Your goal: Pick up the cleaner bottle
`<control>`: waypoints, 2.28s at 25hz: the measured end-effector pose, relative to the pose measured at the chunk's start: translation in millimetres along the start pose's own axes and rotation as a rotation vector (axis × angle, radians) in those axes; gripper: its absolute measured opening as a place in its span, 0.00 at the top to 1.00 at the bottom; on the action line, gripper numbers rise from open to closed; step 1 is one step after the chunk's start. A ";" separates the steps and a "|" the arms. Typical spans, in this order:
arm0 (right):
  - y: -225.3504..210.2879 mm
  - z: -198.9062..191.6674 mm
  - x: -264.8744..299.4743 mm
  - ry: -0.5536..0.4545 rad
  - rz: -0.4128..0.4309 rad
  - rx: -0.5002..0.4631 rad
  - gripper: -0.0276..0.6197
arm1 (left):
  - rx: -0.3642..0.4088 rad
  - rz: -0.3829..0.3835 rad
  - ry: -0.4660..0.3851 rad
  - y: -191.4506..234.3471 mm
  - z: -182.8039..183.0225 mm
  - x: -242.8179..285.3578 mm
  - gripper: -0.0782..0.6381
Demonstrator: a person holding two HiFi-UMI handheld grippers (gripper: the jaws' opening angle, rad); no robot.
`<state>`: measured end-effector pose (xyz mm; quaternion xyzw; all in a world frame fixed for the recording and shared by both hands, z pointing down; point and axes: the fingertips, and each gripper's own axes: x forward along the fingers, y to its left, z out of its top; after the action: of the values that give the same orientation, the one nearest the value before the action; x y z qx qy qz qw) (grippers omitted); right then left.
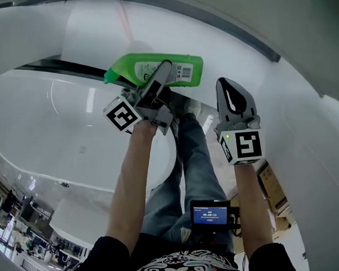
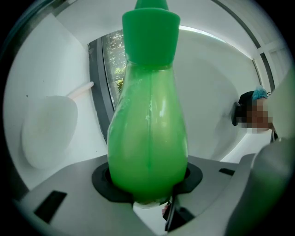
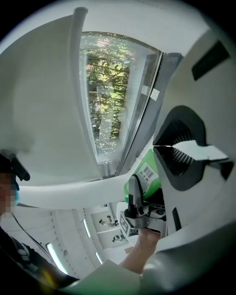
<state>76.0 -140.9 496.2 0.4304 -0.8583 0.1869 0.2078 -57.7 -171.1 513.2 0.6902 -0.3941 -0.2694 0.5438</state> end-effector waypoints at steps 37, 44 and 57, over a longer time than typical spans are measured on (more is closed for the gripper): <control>87.6 172.6 -157.9 -0.190 -0.088 -0.078 0.91 | -0.148 -0.064 -0.099 -219.9 53.5 -133.0 0.62; 97.7 181.1 -173.6 -0.220 -0.112 -0.079 0.91 | -0.158 -0.085 -0.083 -235.1 51.8 -148.8 0.62; 107.6 215.5 -225.2 -0.261 -0.112 -0.144 0.91 | -0.222 -0.103 -0.143 -286.1 50.2 -167.4 0.62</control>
<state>68.2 -39.5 182.6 0.4822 -0.8638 0.0554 0.1351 -117.2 -30.0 214.9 0.6239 -0.3638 -0.3875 0.5729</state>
